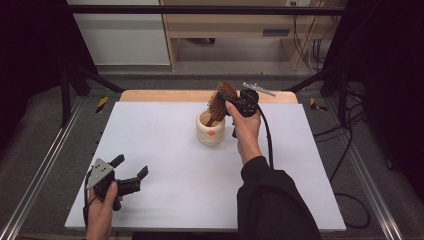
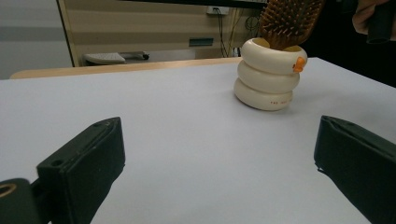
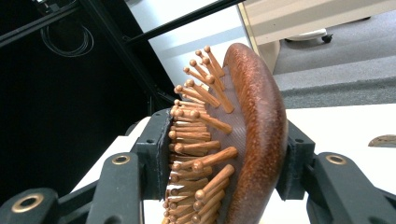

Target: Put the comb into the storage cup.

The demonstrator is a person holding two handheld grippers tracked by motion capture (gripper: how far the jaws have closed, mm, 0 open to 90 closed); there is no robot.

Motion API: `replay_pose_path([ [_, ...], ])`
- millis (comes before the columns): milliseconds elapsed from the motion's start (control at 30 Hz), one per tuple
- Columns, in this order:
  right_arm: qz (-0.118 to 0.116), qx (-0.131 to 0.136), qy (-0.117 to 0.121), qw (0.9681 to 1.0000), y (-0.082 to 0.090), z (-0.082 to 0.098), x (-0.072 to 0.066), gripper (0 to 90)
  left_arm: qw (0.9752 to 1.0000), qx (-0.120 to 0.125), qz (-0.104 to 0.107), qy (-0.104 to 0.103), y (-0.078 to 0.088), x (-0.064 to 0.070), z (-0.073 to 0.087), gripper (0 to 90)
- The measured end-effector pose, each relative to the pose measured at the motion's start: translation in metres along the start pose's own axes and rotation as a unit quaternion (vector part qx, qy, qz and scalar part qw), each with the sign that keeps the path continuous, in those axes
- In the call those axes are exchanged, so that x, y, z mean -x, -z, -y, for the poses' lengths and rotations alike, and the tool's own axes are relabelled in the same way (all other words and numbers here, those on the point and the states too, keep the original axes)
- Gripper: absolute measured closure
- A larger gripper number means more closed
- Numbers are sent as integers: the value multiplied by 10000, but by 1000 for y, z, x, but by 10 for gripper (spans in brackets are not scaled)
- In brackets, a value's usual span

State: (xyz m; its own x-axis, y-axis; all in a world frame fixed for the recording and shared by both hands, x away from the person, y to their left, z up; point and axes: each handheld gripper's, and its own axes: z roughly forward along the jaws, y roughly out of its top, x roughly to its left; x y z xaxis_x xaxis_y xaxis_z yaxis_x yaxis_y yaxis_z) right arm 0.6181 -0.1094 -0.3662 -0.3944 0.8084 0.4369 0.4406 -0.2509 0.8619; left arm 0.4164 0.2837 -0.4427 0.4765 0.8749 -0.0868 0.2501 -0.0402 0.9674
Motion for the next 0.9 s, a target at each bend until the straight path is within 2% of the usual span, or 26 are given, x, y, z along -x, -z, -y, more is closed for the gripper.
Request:
replay_pose_path([
  [900, 58, -22, -59, 10000, 2, 2, 9, 443, 10000, -30, 13, -13, -1, 1, 0, 21],
])
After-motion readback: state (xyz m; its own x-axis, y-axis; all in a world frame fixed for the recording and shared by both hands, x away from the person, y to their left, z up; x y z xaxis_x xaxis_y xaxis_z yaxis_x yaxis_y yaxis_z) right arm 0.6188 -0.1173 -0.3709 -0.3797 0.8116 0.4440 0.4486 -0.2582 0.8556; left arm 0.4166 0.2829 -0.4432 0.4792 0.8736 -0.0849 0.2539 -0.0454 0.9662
